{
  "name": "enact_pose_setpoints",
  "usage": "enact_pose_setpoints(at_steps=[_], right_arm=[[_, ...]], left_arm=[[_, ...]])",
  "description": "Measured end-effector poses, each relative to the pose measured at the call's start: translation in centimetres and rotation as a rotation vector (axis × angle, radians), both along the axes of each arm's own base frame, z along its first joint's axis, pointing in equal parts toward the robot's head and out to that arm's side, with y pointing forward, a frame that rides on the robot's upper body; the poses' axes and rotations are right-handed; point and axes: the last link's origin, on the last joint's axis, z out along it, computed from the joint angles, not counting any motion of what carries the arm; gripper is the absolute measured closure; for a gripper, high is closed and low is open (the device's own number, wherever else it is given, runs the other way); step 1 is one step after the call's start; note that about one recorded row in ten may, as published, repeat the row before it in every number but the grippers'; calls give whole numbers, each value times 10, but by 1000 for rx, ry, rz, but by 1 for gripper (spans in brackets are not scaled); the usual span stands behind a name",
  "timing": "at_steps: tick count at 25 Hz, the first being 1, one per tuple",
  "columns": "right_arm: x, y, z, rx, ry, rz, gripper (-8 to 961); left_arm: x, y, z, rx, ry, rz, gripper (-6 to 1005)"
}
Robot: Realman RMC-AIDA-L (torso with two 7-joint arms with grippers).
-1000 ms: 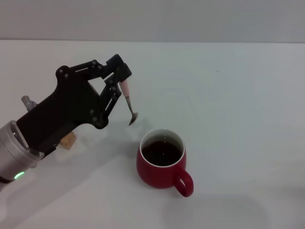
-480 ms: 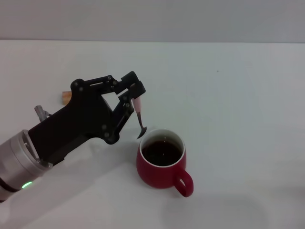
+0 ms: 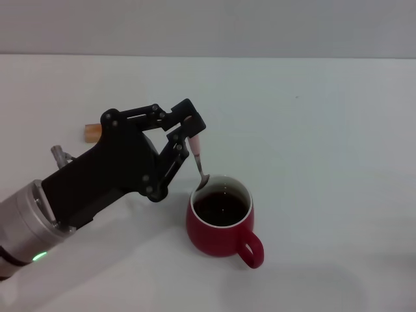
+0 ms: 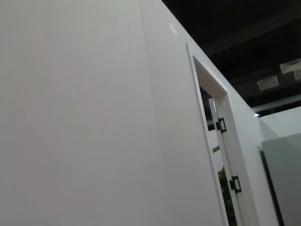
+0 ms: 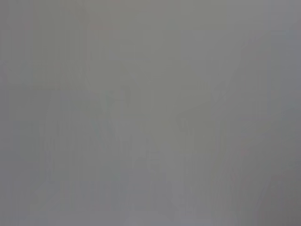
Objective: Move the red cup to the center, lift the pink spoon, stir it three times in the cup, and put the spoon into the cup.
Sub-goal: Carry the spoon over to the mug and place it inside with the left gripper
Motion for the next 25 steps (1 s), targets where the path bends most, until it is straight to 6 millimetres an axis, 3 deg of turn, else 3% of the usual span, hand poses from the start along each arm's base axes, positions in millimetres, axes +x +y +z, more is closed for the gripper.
enact_pose_setpoints(at_steps=[25], right_arm=[[-1, 0, 0, 2, 0, 9, 575]], left_arm=[[-5, 2, -26, -59, 37, 37, 871]])
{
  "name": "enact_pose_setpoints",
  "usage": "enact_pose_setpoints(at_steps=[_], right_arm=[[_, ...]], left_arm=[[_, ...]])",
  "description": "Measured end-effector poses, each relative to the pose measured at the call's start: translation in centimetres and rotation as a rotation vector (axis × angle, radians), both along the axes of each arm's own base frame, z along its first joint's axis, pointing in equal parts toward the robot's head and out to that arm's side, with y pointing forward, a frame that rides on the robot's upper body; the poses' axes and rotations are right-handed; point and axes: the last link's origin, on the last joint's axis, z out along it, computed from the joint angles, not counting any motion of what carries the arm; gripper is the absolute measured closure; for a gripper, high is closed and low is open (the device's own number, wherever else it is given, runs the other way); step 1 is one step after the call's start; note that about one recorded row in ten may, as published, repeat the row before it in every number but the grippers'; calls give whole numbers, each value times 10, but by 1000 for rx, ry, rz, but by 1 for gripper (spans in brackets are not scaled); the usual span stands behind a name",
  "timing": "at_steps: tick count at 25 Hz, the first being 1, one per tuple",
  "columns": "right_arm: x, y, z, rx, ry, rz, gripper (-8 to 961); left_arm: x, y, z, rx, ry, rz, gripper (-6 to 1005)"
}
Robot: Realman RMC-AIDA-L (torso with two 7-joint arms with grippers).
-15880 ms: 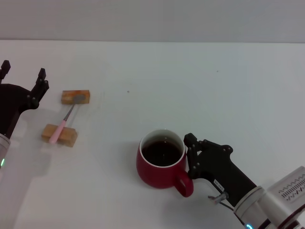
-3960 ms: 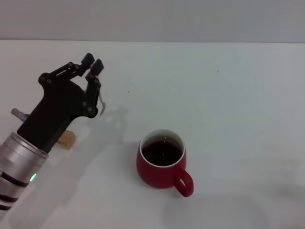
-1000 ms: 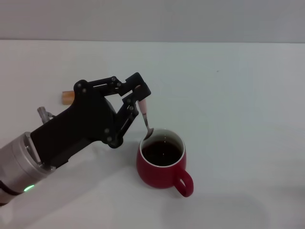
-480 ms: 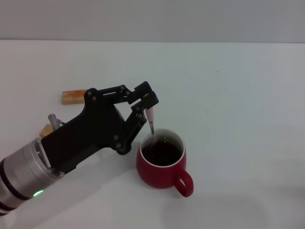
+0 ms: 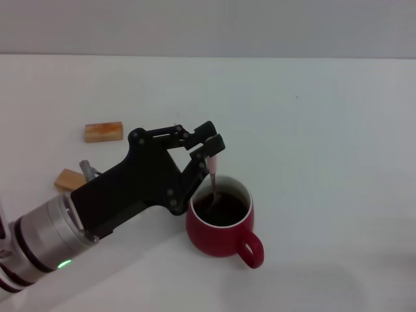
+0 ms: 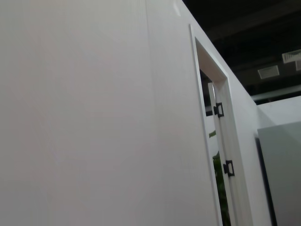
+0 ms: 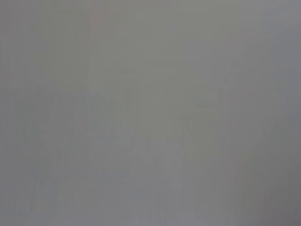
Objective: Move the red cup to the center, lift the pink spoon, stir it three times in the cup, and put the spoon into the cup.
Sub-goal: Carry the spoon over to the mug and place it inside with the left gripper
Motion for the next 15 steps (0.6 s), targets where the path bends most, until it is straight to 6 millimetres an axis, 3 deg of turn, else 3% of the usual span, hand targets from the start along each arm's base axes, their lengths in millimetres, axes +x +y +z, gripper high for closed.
enact_pose_setpoints(at_steps=[15], right_arm=[[-1, 0, 0, 1, 1, 4, 611]], left_arm=[[-11, 8, -12, 26, 86, 18, 870]])
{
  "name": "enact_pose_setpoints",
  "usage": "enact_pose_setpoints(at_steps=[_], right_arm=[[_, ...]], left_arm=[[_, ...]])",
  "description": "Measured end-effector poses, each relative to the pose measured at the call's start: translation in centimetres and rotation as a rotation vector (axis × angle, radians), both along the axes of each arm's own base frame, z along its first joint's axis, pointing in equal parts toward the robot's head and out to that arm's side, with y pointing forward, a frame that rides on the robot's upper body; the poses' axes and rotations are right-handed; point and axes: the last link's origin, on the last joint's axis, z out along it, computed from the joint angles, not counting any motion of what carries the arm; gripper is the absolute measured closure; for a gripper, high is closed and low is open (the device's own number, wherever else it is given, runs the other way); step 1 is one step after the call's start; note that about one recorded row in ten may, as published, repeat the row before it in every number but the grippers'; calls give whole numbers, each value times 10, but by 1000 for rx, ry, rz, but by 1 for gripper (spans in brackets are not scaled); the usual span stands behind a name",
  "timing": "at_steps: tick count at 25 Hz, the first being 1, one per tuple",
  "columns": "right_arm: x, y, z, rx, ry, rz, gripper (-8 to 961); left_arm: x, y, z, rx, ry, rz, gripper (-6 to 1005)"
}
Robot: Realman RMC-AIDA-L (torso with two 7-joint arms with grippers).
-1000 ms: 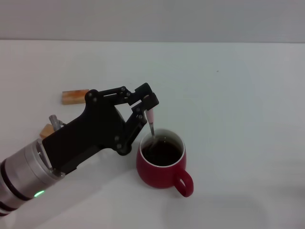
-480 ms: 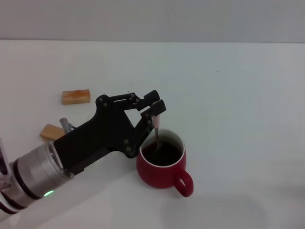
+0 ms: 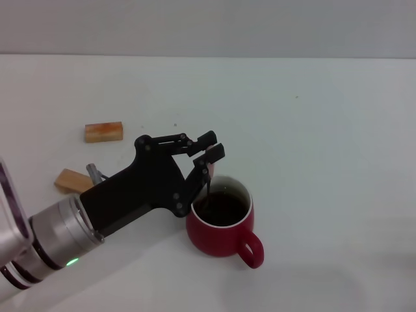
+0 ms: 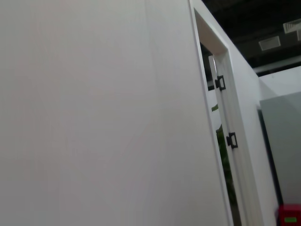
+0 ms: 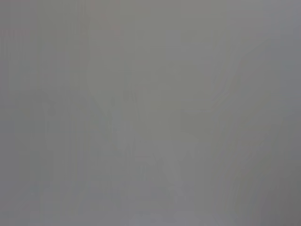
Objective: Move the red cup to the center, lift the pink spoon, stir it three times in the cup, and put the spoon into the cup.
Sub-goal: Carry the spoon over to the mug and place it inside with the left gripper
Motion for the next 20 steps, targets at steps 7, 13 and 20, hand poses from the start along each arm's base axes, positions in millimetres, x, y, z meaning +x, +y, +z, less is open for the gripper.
enact_pose_setpoints(at_steps=[7, 13, 20], right_arm=[[-2, -4, 3, 22, -3, 11, 625], [-3, -5, 4, 31, -5, 16, 626], [-4, -5, 3, 20, -6, 24, 626]], left_arm=[[-1, 4, -4, 4, 23, 10, 871], [-2, 6, -7, 4, 46, 24, 871], [-6, 10, -13, 1, 83, 53, 871]])
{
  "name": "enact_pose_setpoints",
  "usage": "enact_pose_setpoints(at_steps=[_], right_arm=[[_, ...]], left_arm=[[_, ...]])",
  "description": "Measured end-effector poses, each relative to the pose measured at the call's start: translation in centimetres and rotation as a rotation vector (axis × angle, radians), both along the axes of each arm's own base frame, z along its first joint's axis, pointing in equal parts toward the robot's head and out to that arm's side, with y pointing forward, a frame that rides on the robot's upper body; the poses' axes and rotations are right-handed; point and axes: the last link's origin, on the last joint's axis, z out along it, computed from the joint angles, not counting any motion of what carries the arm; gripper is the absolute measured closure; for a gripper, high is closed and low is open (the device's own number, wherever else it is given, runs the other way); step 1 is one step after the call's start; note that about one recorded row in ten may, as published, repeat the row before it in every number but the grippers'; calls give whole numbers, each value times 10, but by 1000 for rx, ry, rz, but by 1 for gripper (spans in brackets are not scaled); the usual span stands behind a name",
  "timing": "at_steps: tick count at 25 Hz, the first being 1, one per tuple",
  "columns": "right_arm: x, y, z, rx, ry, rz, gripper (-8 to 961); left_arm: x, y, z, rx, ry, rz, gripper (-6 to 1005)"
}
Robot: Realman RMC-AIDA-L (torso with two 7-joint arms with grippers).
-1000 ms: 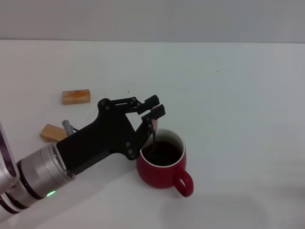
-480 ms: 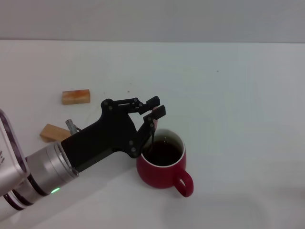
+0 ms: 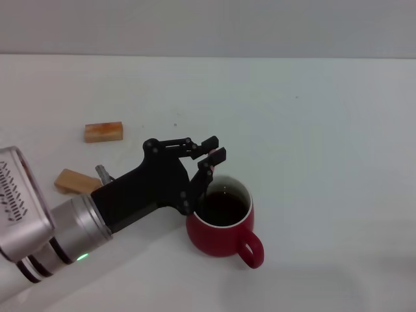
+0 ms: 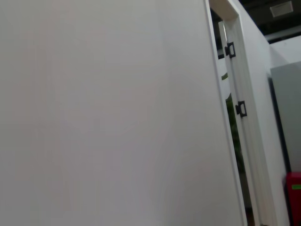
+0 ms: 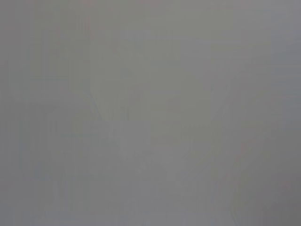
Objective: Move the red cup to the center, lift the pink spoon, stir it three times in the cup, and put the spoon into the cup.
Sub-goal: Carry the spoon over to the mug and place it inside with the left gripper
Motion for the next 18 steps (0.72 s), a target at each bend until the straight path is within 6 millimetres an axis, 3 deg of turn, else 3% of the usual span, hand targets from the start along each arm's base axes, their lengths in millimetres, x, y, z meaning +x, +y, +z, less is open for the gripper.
enact_pose_setpoints(at_steps=[18], right_arm=[[0, -2, -2, -12, -1, 3, 626]], left_arm=[[12, 6, -13, -38, 36, -28, 873]])
